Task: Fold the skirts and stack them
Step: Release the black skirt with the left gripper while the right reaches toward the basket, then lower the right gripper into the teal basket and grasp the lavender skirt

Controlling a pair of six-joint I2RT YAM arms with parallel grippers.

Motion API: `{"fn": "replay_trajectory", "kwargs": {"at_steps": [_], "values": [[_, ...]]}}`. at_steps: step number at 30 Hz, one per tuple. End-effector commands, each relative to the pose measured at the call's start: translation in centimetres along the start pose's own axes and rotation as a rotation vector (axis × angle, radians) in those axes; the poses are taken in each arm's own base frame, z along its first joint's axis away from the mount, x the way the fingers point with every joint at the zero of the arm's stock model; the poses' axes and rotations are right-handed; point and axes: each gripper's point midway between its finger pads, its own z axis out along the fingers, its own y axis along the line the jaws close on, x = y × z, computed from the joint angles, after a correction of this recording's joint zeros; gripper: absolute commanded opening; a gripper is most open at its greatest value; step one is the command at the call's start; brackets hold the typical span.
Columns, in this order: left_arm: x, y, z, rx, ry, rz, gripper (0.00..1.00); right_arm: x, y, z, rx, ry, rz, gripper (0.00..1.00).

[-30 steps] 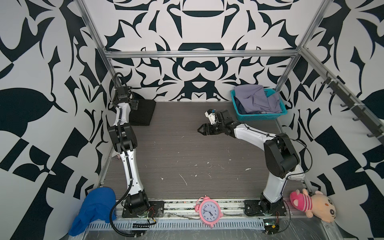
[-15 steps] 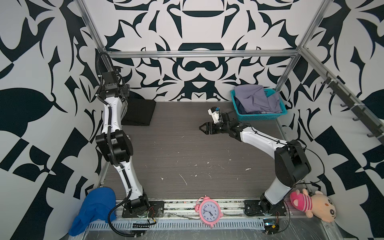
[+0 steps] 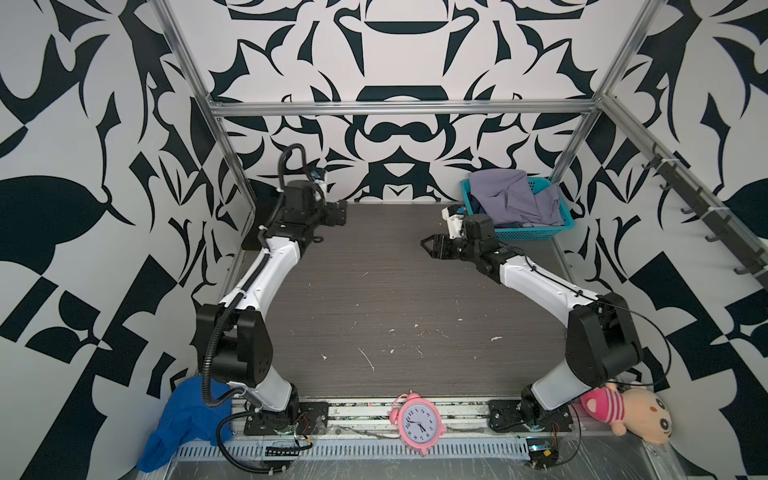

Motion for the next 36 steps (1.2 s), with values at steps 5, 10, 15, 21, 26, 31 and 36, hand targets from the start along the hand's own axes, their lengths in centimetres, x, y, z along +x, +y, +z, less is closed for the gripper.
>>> {"fn": "replay_trajectory", "kwargs": {"at_steps": [5,10,15,21,26,31,36], "values": [[-0.6,-12.9,3.3,0.269,-0.062,-0.038,0.99,-9.4,-7.3,-5.6,0.267,-0.238,0.071,0.76],[1.8,-19.2,6.4,0.358,0.033,0.013,0.99,-13.1,-14.8,-7.8,0.475,-0.267,0.112,0.80],[3.0,-23.8,8.0,0.453,0.068,0.034,0.99,-15.2,-20.1,-8.4,0.609,-0.197,0.126,0.82],[5.2,-26.3,9.0,0.513,0.117,0.021,0.99,-16.5,-24.2,-6.5,0.645,-0.087,0.114,0.82],[5.8,-26.1,9.0,0.509,0.128,0.018,1.00,-16.9,-25.0,-4.4,0.613,-0.021,0.081,0.85],[6.7,-25.6,9.4,0.478,0.152,0.044,0.99,-16.8,-24.1,-0.8,0.460,0.027,-0.001,0.85],[6.9,-25.2,9.2,0.459,0.157,0.065,0.99,-17.4,-25.1,1.0,0.451,-0.024,-0.033,0.82]]}}
